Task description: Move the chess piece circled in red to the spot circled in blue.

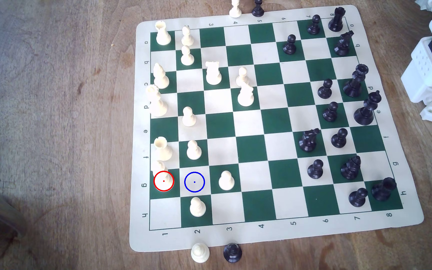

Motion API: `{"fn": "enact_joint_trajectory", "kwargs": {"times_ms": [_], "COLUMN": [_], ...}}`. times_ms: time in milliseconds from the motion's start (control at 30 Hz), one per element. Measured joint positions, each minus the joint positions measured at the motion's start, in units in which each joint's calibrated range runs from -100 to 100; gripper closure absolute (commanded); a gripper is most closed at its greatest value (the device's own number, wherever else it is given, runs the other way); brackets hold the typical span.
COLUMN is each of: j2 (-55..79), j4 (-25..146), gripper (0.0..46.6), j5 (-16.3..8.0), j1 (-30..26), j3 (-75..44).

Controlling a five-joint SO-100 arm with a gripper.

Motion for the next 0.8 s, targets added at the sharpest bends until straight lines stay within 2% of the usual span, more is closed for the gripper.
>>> {"fn": "enact_joint_trajectory", "kwargs": {"times_ms": [100,133,233,300,367,400,433,533,567,667,733,800], "j2": [0.0,0.0,0.1,1.3,2.8,5.0,10.9,19.8,28.1,38.5,53.0,61.4], "j4": [16.9,28.4,47.4,66.9,81.8,87.8,94.3,97.8,99.0,100.5,100.7,100.5], "gripper": [46.4,46.4,46.2,42.6,38.9,34.7,33.7,30.8,30.9,31.1,31.0,31.2], "j5": [1.7,2.1,1.1,-1.4,-2.3,-2.5,-3.0,-3.9,-4.8,-5.9,-6.8,-7.2], "j1": [-2.9,-3.6,-4.4,-5.1,-5.5,-5.4,-5.4,-5.2,-4.8,-4.5,-4.1,-4.0], "j3": [0.0,0.0,-0.9,-6.8,-10.9,-13.5,-18.0,-23.8,-29.3,-36.5,-47.8,-53.5]}}
